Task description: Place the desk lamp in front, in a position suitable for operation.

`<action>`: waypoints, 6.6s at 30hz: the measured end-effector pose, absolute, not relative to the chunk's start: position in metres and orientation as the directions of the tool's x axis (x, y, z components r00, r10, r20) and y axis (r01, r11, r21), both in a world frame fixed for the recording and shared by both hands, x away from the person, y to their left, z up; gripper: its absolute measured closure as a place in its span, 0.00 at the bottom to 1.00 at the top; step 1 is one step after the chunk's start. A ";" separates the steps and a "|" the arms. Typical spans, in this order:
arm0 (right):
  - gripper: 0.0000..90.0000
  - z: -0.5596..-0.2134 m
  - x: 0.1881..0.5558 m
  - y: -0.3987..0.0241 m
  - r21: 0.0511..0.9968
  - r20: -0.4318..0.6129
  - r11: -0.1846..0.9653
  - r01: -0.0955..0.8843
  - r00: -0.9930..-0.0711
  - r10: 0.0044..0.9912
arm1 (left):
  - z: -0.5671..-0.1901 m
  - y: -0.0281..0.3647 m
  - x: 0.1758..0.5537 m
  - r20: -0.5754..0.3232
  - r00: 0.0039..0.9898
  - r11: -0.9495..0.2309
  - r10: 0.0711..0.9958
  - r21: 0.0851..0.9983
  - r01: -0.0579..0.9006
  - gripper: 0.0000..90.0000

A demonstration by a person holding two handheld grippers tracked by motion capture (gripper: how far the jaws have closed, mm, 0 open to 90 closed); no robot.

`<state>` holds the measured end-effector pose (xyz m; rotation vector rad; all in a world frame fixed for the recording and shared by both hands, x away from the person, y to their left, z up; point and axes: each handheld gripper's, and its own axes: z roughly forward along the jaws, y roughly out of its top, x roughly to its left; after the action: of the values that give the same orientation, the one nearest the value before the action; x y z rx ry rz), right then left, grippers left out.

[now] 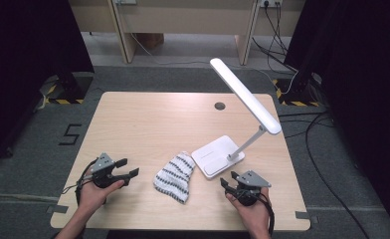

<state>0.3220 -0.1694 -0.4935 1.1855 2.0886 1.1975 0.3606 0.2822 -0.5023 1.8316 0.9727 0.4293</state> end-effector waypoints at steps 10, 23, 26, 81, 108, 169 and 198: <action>0.51 -0.487 0.328 -0.186 0.851 -0.007 0.259 0.457 -0.484 0.875 | -0.491 0.253 0.359 -0.105 0.708 -0.266 0.698 0.881 0.393 0.33; 0.43 -0.485 0.348 -0.191 0.854 -0.020 0.261 0.451 -0.473 0.881 | -0.484 0.218 0.366 -0.102 0.794 -0.344 0.600 0.863 0.371 0.31; 0.43 -0.484 0.353 -0.190 0.860 -0.034 0.265 0.436 -0.469 0.882 | -0.485 0.209 0.368 -0.099 0.812 -0.366 0.576 0.857 0.364 0.30; 0.55 -0.478 0.392 -0.184 0.894 -0.091 0.236 0.381 -0.363 0.927 | -0.484 0.119 0.466 -0.086 0.786 -0.436 0.612 0.793 0.426 0.72; 0.57 -0.477 0.399 -0.188 0.892 -0.049 0.222 0.395 -0.402 0.914 | -0.505 0.088 0.488 -0.047 0.787 -0.551 0.615 0.689 0.472 0.98; 1.00 -0.506 0.398 -0.170 0.717 0.060 0.275 0.640 -0.450 0.891 | -0.497 0.091 0.441 -0.010 0.868 -0.671 0.497 0.631 0.391 0.99; 0.80 -0.507 0.394 -0.147 0.717 0.059 0.310 0.624 -0.498 0.865 | -0.456 0.161 0.422 0.023 0.777 -0.528 0.629 0.746 0.405 0.56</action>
<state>0.3944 -0.1467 -0.5070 1.3360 2.2450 0.9970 0.4224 0.1608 -0.4555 2.1983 0.7651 0.3731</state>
